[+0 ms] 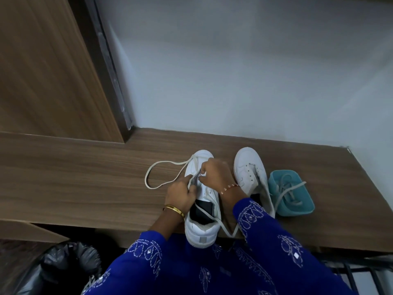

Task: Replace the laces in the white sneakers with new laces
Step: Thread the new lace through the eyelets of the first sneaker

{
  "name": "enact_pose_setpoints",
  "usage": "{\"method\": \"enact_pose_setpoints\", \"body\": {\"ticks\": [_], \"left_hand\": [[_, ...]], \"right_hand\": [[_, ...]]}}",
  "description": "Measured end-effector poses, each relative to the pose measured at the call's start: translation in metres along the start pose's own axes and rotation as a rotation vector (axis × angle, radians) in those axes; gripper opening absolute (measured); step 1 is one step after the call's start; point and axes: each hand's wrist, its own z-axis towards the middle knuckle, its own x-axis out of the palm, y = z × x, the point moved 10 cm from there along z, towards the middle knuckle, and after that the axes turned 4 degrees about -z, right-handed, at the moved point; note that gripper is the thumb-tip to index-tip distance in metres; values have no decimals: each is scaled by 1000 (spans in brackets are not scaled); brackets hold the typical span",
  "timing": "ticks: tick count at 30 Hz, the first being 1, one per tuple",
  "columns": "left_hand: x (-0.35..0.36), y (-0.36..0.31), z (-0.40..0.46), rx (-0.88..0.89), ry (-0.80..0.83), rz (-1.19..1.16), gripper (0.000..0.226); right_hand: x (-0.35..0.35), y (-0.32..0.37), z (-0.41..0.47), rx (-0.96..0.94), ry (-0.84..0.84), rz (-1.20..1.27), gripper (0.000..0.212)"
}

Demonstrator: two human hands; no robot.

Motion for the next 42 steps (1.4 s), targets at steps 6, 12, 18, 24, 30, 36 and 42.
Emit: {"method": "enact_pose_setpoints", "body": {"ticks": [6, 12, 18, 24, 30, 36, 42], "left_hand": [[2, 2, -2, -39, 33, -10, 53], [6, -2, -1, -29, 50, 78, 41], [8, -3, -1, -51, 72, 116, 31], [6, -8, -3, -33, 88, 88, 56], [7, -5, -3, -35, 99, 78, 48], [7, -2, -3, -5, 133, 59, 40], [3, -2, -3, 16, 131, 24, 45]], "right_hand": [[-3, 4, -1, 75, -69, -12, 18], [6, -16, -11, 153, 122, 553, 33], [-36, -13, -44, 50, 256, 1501, 23], [-139, -19, -42, -320, 38, 2007, 14], [-80, -38, -34, 199, 12, 1465, 36], [-17, -28, -24, 236, 66, 512, 16], [-10, -4, -19, 126, -55, 79, 18]]}}
